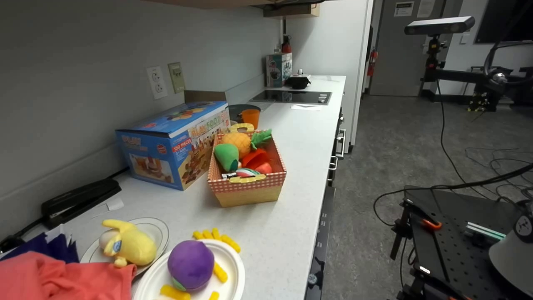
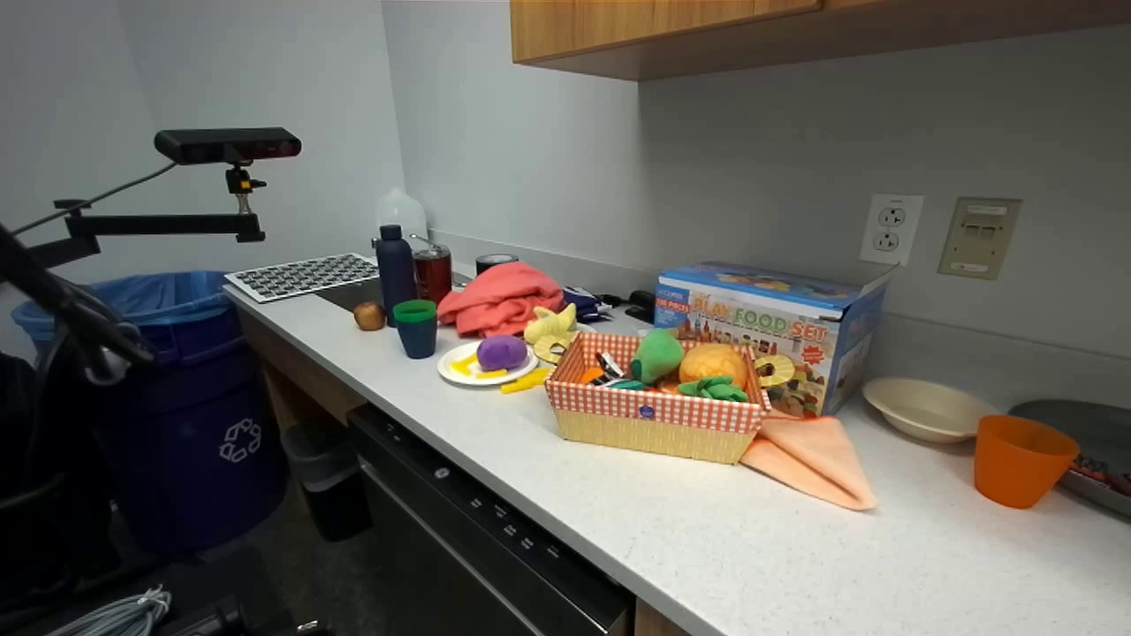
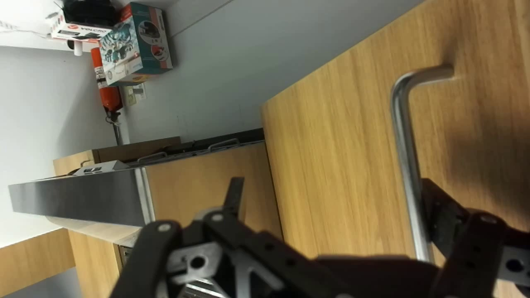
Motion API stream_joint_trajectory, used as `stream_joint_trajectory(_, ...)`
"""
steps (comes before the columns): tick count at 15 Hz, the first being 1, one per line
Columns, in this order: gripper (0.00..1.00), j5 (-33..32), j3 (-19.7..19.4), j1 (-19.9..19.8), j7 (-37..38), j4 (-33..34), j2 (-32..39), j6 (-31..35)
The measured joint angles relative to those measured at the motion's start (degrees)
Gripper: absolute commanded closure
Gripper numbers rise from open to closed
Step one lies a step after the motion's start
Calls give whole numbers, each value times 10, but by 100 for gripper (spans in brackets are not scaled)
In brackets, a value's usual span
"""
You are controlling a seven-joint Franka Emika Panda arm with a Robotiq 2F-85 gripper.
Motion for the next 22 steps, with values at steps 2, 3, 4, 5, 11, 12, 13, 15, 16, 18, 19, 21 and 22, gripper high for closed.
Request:
stream_joint_trajectory(2,0,19,5,-4,-36,2,-4,-14)
stream_joint_trajectory(3,0,48,16,-16,-69,2,-3,-18)
stream_joint_trajectory(4,0,76,30,-32,-95,1,-1,-19)
stream_joint_trajectory(5,0,103,47,-49,-117,0,3,-19)
stream_joint_trajectory(11,0,220,139,-146,-187,-6,15,-14)
stream_joint_trajectory(12,0,229,152,-159,-189,-7,16,-12)
stream_joint_trajectory(13,0,236,164,-171,-189,-8,17,-10)
stream_joint_trajectory(15,0,247,185,-194,-189,-11,18,-1)
stream_joint_trajectory(16,0,251,194,-205,-189,-14,18,5)
stream_joint_trajectory(18,0,259,210,-224,-189,-18,18,16)
stream_joint_trajectory(19,0,263,217,-231,-190,-19,18,18)
stream_joint_trajectory(21,0,275,220,-231,-206,-16,18,10)
stream_joint_trajectory(22,0,291,210,-216,-231,-11,17,-5)
